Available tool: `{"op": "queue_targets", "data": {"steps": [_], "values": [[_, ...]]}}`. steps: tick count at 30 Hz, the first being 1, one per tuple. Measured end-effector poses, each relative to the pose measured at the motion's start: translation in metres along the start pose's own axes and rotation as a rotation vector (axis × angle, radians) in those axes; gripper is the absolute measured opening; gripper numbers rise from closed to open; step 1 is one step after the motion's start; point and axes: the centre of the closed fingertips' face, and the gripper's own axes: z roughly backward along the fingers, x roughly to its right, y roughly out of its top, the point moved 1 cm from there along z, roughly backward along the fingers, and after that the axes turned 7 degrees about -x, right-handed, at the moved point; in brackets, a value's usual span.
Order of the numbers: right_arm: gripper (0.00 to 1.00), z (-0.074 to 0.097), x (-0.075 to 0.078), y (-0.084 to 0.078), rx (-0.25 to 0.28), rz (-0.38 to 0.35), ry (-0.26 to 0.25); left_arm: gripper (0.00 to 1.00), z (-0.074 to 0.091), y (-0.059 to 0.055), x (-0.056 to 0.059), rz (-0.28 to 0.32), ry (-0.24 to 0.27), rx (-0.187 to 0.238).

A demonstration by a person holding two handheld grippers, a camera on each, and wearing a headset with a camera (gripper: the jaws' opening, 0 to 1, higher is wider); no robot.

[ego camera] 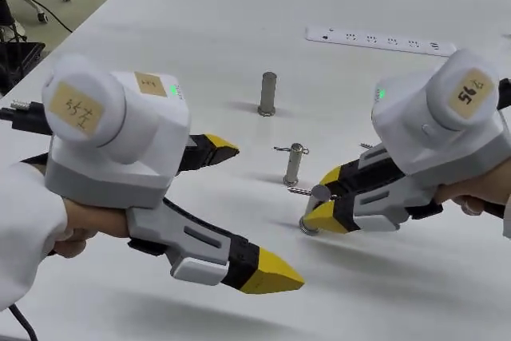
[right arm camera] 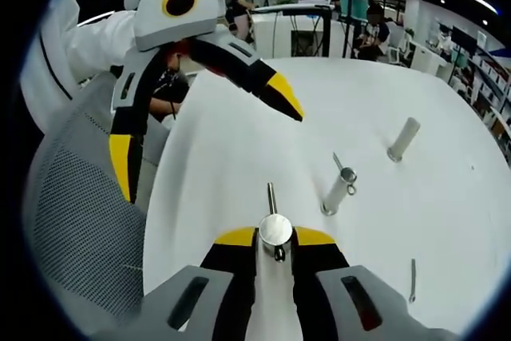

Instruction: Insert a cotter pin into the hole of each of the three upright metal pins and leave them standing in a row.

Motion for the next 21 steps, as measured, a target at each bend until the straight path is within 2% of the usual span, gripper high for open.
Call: {"op": "queue_targets", "data": {"steps": [6, 8, 15, 19, 21], "values": [[0.09, 0.000, 0.001, 0.000, 0.005, 0.033, 0.001, 0.99, 0.001, -0.004, -0.002, 0.012, 0.005, -0.010], [0.09, 0.000, 0.000, 0.000, 0.004, 0.059, -0.009, 0.99, 0.001, -0.003, -0.005, -0.004, 0.028, -0.002], [0.08, 0.003, 0.003, -0.001, 0.012, 0.063, -0.026, 0.99, 0.002, -0.003, -0.009, -0.004, 0.055, -0.006], [0.08, 0.016, 0.015, 0.002, 0.056, 0.030, -0.040, 0.99, 0.002, -0.003, -0.006, -0.005, 0.050, -0.004], [0.08, 0.022, 0.023, 0.000, 0.055, 0.028, -0.055, 0.99, 0.002, -0.003, -0.006, -0.003, 0.050, -0.006]]}}
